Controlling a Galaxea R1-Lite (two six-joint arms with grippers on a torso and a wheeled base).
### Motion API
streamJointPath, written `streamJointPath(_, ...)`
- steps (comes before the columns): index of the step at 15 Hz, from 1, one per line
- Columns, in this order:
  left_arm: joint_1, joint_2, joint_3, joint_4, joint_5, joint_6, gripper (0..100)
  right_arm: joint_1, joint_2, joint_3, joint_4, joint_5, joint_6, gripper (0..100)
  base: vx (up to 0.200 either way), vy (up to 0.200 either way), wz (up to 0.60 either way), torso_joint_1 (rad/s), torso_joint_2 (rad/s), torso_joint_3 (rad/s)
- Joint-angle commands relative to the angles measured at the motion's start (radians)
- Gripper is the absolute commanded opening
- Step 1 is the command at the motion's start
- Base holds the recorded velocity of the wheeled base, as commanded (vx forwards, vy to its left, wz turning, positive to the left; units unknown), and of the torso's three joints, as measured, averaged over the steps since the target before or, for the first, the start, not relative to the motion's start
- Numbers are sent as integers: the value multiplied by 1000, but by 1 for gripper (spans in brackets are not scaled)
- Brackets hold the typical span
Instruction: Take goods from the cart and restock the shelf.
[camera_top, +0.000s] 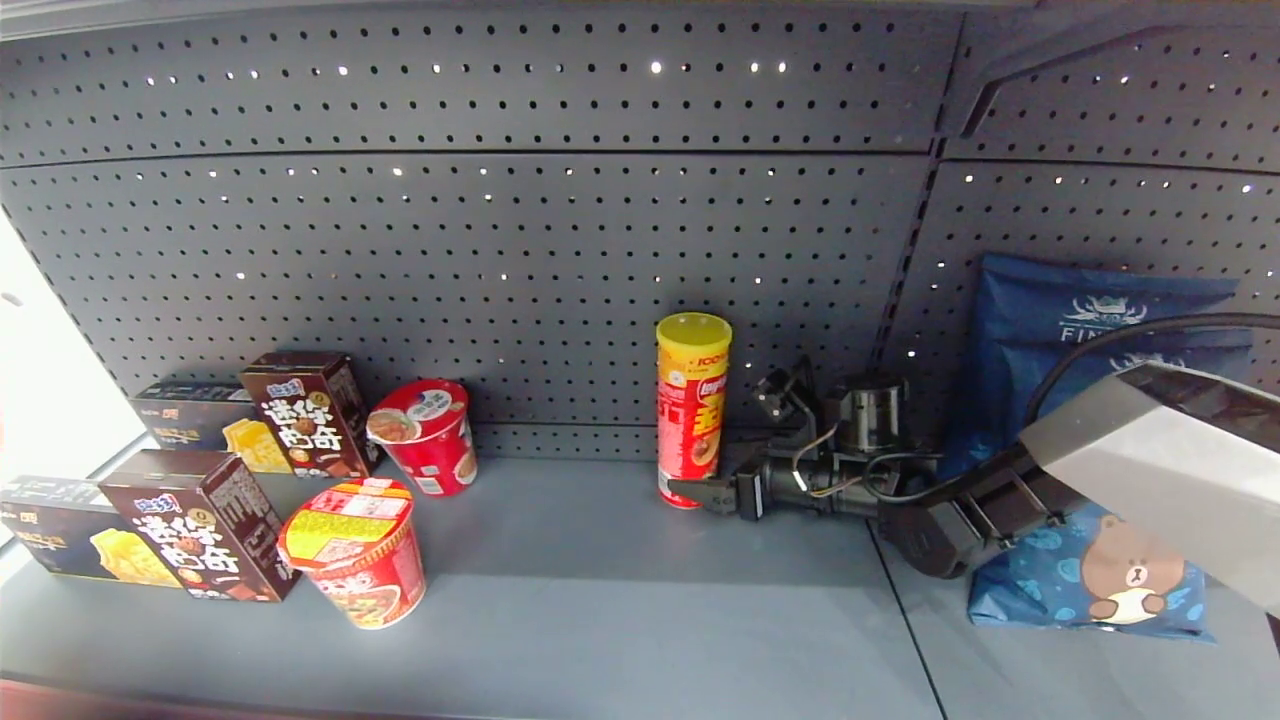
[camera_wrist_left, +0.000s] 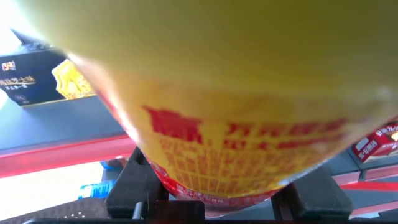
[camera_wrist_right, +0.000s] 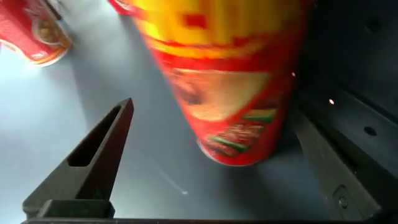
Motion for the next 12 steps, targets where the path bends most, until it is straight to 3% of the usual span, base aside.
streamJointPath(1,0,-23,0,-1,1,1,0,-3,29,-24,0,0,2,100,0,0,0,0,0,0)
streamJointPath(4,0,-23,0,-1,1,1,0,5,63,-85,-3,3,30,100,0,0,0,0,0,0)
streamJointPath(5,0,-23,0,-1,1,1,0,5,64,-87,-8,6,30,0,0,0,0,0,0,0)
streamJointPath(9,2,-29,12,-1,1,-1,0,24,0,-41,-11,-73,30,0,0,0,0,0,0,0)
streamJointPath(12,3,-61,26,1,2,-1,0,71,-180,136,-8,-139,28,0,0,0,0,0,0,0)
